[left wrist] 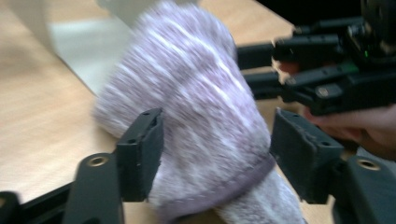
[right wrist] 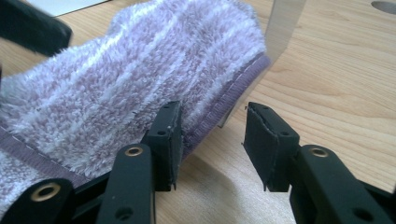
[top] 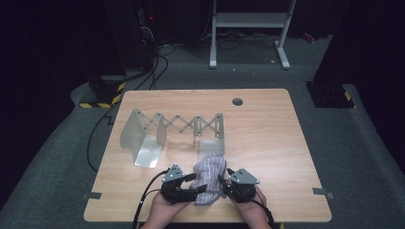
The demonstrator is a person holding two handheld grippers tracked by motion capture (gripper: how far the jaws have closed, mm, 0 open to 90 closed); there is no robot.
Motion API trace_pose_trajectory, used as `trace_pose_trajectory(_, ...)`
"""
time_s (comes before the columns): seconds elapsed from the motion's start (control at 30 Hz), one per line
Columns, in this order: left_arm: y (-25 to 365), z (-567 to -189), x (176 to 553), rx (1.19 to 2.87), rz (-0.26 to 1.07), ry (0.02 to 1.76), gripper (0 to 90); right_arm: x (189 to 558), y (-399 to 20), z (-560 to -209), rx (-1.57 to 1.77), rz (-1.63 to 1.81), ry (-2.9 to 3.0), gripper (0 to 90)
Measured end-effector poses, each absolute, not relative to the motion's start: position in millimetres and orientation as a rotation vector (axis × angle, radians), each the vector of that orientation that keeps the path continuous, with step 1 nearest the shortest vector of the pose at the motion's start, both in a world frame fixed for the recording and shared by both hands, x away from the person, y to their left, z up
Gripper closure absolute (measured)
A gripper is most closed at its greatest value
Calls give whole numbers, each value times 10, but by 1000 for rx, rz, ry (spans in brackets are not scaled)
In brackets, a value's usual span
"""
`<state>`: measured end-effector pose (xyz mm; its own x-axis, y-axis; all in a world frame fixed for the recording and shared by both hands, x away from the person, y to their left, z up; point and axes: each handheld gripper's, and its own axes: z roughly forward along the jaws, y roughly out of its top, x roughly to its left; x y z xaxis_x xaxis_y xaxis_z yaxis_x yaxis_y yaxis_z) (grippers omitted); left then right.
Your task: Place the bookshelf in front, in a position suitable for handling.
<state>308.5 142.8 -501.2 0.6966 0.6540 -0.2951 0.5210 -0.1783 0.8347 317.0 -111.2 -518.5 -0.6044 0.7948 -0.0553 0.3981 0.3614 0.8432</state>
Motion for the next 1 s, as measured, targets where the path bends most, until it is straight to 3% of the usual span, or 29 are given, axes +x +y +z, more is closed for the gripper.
trace_pose_trajectory(0.1, 1535, -5003, 3110, 1790, 209, 954, 465, 3157, -1137, -5172, 1040, 1163, 2161, 552)
trace_pose_trajectory(0.23, 1584, -5086, 3183, 1872, 319, 1046, 587, 3126, -1188, -5136, 1042, 1180, 2150, 552)
trace_pose_trajectory(0.33, 1556, -5154, 3217, 1953, 324, 1074, 607, 3085, -1218, -5089, 1043, 1203, 2134, 545)
trace_pose_trajectory(0.8, 968, -5207, 3061, 2089, 209, 806, 544, 2933, -1189, -4939, 980, 1242, 2123, 444)
trace_pose_trajectory(1.0, 1075, -5193, 3055, 2059, 224, 838, 480, 2899, -1128, -4971, 979, 1227, 2165, 279)
